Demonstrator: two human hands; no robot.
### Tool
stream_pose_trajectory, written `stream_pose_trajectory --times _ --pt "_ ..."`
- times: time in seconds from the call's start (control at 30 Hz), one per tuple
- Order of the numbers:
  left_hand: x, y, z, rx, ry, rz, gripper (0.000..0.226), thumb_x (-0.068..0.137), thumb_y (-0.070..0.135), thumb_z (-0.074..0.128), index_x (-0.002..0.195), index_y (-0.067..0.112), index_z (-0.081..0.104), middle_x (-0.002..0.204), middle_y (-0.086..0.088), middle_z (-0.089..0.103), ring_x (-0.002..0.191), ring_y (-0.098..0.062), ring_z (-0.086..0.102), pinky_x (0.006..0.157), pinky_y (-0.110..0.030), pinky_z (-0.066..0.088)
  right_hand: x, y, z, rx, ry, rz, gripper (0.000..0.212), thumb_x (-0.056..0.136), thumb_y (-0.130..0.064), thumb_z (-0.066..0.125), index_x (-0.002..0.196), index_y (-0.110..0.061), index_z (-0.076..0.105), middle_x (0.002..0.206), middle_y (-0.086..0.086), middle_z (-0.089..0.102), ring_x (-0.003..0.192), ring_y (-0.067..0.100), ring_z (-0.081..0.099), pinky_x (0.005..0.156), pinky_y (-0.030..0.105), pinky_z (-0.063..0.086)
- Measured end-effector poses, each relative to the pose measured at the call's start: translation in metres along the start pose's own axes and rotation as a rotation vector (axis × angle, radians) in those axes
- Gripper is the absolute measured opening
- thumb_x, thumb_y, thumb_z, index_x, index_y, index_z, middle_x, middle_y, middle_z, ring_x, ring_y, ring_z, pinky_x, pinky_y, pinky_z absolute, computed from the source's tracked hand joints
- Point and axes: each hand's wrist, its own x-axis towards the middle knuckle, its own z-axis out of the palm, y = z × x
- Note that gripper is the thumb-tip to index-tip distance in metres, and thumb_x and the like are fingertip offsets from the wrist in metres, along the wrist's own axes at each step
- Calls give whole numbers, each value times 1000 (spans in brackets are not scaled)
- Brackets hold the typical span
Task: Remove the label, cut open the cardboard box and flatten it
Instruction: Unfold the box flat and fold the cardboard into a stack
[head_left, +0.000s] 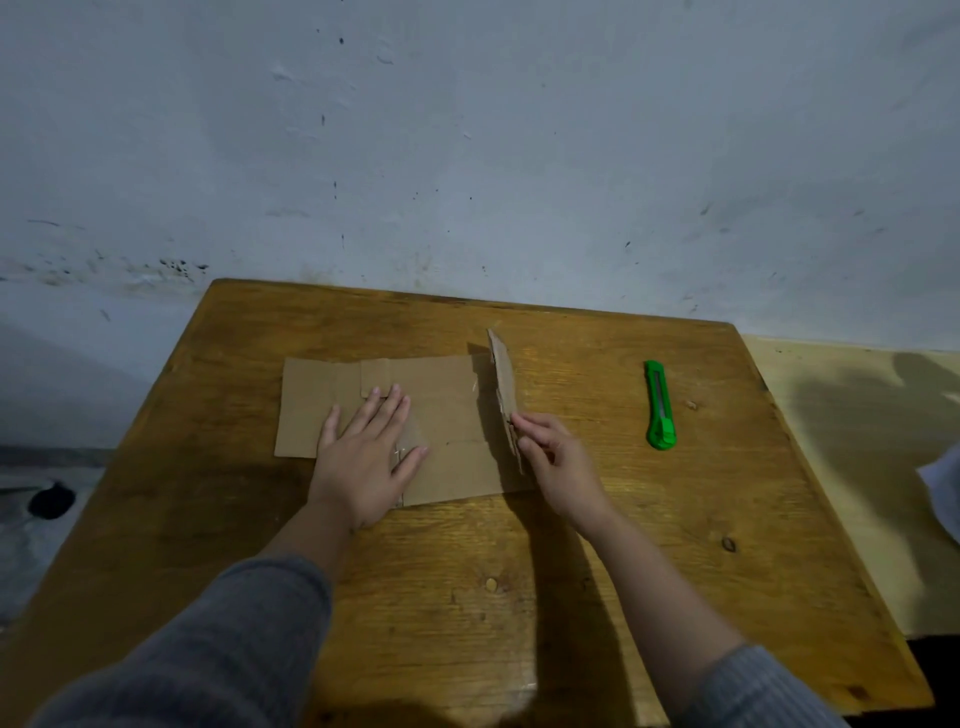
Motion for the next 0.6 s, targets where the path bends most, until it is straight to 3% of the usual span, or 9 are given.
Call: stream_pose_trajectory --times 0.17,0.27,0.33,0.43,0.6 --pt "-1 1 1 -7 20 -5 72 89 65 4 152 30 2 157 16 -7 145 -5 -10 118 -46 -4 -5 8 14 -363 -71 -132 50 94 -28 51 142 -26 37 149 -5 33 138 15 23 113 28 16" --pt "0 1 2 1 25 -16 72 90 65 4 152 30 1 157 15 -6 145 -5 -9 118 -46 -3 -13 14 30 -505 -69 -183 52 99 -29 39 148 -25 22 159 -6 12 146 12 1 119 42 6" --pt "0 1 3 4 26 -16 70 91 65 6 152 31 1 157 16 -7 145 -5 -9 118 -47 -2 -16 18 37 -561 -62 -196 52 100 -30 29 149 -23 16 159 -7 6 144 8 -7 118 43 0" --pt "0 -1 4 -13 44 -8 68 93 64 11 152 31 4 158 16 -4 145 -5 -7 118 -46 -1 -16 20 40 -692 -31 -246 56 96 -35 13 149 -17 17 158 -1 12 145 12 1 117 39 1" --pt "1 0 5 -26 65 -10 67 93 63 13 152 30 7 158 15 0 145 -5 -5 118 -47 0 -10 23 44 -823 -32 -260 56 96 -32 14 146 -8 24 154 12 25 144 25 19 115 40 10"
